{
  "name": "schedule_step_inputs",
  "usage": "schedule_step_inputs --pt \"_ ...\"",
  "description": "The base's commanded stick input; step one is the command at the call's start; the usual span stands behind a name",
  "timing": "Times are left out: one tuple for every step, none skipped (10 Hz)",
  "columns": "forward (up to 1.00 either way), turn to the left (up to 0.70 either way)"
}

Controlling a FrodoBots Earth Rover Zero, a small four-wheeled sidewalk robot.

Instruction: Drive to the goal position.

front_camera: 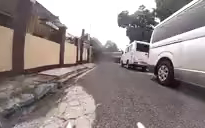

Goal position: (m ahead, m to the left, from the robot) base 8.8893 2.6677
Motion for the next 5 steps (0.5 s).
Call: schedule_step_inputs --pt "0.70 -0.13" --pt "0.70 -0.14" --pt "0.70 -0.14" --pt "0.70 -0.08" --pt "0.70 0.00"
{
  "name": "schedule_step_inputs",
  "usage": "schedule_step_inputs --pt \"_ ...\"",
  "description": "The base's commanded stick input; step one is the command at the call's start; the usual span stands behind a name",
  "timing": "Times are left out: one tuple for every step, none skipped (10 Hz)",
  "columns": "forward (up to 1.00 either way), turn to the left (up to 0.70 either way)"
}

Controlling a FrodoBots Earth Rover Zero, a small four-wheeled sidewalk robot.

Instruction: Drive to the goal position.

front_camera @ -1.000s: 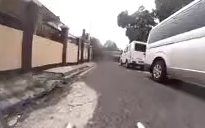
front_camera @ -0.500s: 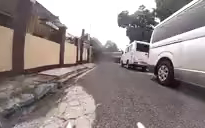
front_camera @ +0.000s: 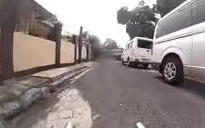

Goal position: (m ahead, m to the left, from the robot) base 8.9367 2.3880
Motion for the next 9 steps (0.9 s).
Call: schedule_step_inputs --pt "0.70 0.00" --pt "0.70 0.00" --pt "0.70 0.00" --pt "0.70 0.00" --pt "0.70 0.00" --pt "0.70 0.00" --pt "0.70 0.00" --pt "0.70 0.00" --pt "0.70 0.00"
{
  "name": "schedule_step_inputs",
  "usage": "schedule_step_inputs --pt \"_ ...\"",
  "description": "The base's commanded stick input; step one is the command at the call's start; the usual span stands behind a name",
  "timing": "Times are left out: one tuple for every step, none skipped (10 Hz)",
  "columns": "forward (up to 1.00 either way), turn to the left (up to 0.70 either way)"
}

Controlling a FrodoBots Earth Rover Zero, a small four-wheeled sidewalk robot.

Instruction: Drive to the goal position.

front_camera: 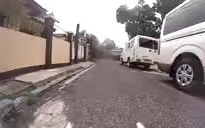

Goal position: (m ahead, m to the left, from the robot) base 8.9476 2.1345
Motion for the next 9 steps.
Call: schedule_step_inputs --pt "0.70 0.00" --pt "0.70 0.00" --pt "0.70 0.00" --pt "0.70 0.00" --pt "0.70 0.00" --pt "0.70 0.00" --pt "0.70 0.00" --pt "0.70 0.00" --pt "0.70 0.00"
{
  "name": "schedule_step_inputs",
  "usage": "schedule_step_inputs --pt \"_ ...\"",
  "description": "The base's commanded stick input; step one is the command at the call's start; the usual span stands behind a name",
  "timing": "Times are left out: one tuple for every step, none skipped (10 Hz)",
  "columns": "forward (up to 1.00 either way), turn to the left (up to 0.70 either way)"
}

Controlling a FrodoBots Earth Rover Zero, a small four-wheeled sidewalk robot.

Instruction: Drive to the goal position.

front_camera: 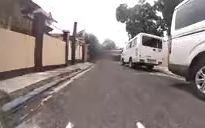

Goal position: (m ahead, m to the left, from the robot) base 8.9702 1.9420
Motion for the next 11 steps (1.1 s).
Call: schedule_step_inputs --pt "0.70 0.00" --pt "0.70 0.00" --pt "0.70 0.00" --pt "0.70 0.00" --pt "0.70 0.00" --pt "0.70 0.00" --pt "0.70 0.00" --pt "0.70 0.00" --pt "0.70 0.00" --pt "0.70 0.00" --pt "0.70 0.00"
